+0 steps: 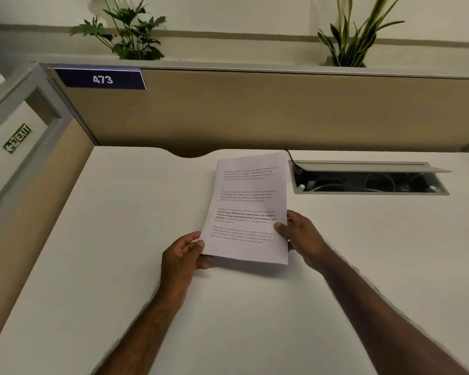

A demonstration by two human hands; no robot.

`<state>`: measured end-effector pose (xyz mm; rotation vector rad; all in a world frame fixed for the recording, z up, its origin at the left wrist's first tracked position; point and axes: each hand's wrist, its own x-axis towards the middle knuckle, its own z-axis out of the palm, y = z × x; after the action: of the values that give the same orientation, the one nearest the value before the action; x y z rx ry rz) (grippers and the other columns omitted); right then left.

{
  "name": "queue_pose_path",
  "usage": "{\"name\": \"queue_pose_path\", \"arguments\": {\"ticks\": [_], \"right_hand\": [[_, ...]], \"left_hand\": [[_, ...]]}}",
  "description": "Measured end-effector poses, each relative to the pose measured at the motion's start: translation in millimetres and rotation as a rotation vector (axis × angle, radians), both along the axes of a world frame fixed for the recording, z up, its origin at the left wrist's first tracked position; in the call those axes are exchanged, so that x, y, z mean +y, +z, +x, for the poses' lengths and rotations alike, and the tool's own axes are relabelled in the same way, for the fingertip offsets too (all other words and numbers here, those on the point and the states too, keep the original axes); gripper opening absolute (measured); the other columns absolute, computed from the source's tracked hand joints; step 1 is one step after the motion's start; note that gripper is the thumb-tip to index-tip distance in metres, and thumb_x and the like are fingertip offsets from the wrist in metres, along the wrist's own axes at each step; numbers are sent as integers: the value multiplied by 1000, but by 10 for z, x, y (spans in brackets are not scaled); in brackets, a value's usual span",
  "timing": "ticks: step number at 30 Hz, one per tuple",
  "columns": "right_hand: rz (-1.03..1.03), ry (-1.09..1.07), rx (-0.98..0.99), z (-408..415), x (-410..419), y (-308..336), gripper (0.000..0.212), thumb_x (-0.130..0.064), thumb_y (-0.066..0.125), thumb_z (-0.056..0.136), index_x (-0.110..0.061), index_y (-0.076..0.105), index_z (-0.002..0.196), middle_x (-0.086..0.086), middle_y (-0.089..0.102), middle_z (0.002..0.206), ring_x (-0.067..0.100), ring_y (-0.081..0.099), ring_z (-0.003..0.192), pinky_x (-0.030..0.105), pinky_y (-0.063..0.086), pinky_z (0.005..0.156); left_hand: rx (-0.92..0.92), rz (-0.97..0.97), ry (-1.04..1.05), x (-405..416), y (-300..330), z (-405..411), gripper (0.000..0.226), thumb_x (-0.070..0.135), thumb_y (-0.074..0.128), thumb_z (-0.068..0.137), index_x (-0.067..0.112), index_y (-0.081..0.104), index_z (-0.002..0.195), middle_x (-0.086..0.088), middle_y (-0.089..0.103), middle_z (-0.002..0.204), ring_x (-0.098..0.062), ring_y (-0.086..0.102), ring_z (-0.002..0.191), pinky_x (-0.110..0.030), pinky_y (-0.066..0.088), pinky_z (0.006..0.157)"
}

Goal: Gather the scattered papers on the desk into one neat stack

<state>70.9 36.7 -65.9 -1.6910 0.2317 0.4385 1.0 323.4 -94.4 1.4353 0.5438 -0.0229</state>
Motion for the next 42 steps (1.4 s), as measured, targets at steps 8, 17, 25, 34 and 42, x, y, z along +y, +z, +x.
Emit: {"name": "queue_pose_path", "arguments": {"ticks": [8,17,25,34,42], "right_hand": [[9,-3,81,699,26,-218,32,-8,57,107,-23,68,133,-3,83,118,18,82,97,34,66,73],[-85,74,97,1210,2,-237,25,-11,59,107,-17,68,131,1,78,125,28,77,110,47,66,93],[-173,103,160,1305,-49,-204,11,-23,63,104,-28,68,112,-10,85,92,16,83,79,35,67,62],[-425,10,148,1099,-108,-103,35,-46,67,101,-17,60,120,5,78,97,19,80,65,31,61,45],[-800,55,-66,485,-220,174,52,-55,65,99,-20,62,138,6,76,131,27,74,110,39,57,97]], "left_hand": [[-50,196,29,-112,-194,545,31,3,67,99,8,71,129,-17,82,96,-7,70,48,-18,52,46],[-51,255,65,-209,-323,898,31,4,66,99,8,73,129,-12,82,93,-8,71,51,-20,54,46],[-16,289,20,-199,-344,920,33,7,65,101,11,70,133,-9,82,100,-11,77,61,-22,58,48],[97,374,-47,-85,-264,801,15,20,69,99,9,80,100,0,77,64,-12,73,51,-32,63,49],[25,569,-83,-167,-22,437,31,28,70,99,9,76,75,-8,76,66,-35,74,64,-46,65,64]]}}
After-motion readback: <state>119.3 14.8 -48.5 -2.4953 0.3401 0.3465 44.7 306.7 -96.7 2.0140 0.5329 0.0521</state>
